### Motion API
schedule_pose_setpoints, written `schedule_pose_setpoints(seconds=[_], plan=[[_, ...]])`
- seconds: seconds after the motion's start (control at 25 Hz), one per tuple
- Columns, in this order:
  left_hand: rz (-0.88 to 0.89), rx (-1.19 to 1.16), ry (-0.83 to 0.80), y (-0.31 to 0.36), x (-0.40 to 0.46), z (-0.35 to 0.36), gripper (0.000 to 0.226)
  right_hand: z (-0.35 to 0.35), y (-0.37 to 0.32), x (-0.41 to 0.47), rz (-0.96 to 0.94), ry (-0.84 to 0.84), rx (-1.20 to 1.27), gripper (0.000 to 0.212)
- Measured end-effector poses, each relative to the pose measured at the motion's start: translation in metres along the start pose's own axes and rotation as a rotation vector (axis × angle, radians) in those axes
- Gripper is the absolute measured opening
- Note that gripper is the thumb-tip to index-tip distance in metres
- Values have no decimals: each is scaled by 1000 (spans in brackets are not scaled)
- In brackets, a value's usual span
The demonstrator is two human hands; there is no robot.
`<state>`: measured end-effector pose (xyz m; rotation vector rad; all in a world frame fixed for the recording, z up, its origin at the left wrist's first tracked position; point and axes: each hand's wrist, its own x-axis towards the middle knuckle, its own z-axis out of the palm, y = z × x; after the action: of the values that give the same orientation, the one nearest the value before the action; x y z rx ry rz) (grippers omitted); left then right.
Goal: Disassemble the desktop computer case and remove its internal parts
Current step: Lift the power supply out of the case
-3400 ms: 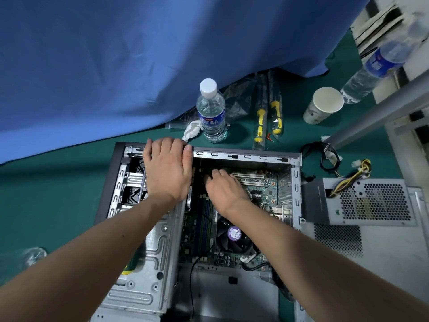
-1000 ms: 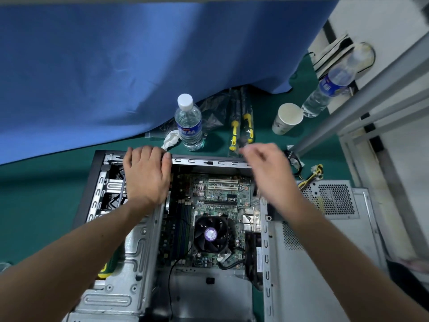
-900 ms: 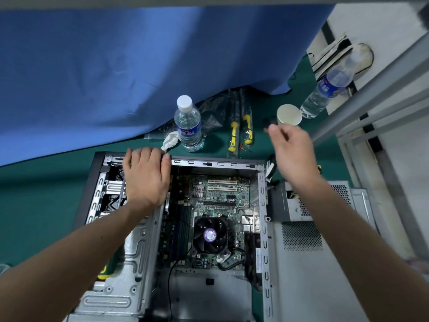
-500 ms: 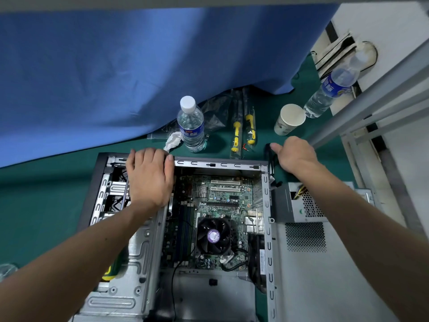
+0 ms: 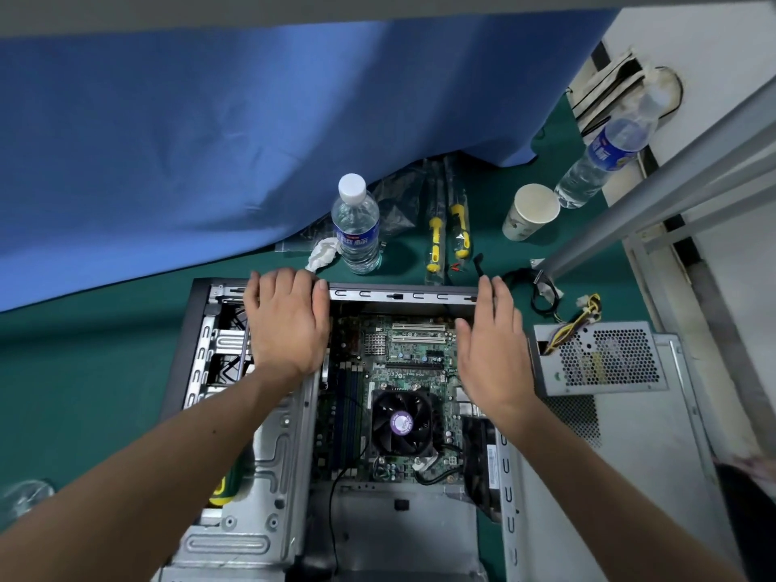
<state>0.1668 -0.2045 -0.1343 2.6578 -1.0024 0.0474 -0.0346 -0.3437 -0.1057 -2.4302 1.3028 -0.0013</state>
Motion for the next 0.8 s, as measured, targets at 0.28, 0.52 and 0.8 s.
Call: schedule_pose_setpoints(seconds=[0.28,0.52,0.8], plan=[[13,-2,-44,1,-1,-4,39,11,6,4,8,139,31,49],[20,-7,-48,0,-1,-5,38,13,5,6,-11,86,-54,64],[17,-28,-36,2,0,-6,37,6,2,6,6,58,-105,60]])
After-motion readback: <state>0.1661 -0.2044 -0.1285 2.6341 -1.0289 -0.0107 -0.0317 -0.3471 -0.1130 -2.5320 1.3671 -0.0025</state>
